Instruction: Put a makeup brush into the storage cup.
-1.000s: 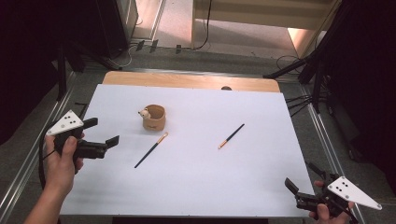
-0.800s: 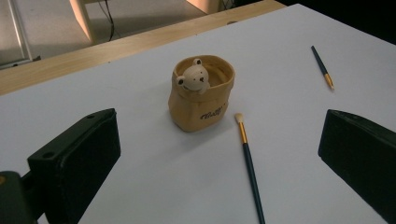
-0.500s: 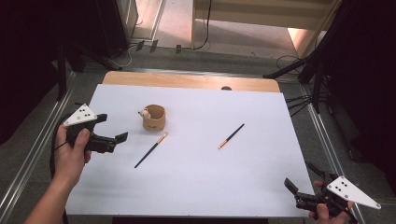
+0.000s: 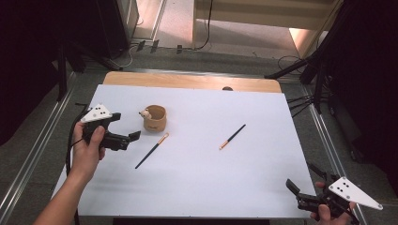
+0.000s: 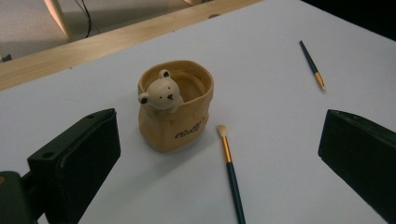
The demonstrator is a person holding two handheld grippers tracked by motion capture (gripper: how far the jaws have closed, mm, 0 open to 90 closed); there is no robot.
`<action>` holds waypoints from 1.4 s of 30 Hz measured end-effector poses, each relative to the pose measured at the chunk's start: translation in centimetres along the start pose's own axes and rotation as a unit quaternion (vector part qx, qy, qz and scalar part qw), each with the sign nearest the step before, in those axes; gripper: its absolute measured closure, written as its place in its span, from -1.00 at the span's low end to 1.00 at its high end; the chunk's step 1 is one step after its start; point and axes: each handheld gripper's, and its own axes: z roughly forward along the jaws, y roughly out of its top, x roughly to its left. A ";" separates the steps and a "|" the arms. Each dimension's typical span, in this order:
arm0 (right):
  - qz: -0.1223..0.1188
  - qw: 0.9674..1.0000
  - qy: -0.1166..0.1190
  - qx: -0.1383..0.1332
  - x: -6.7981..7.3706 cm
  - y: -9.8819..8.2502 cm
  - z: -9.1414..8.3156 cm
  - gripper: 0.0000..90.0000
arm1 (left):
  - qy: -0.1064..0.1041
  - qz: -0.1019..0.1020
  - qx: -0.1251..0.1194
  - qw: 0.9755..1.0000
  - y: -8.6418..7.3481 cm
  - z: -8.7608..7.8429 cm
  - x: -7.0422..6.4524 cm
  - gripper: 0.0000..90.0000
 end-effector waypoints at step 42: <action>0.001 1.000 0.000 0.005 -0.3 -0.2 0.0 -0.97 | 0.015 0.031 0.188 0.981 -0.4 5.6 -1.1 -0.93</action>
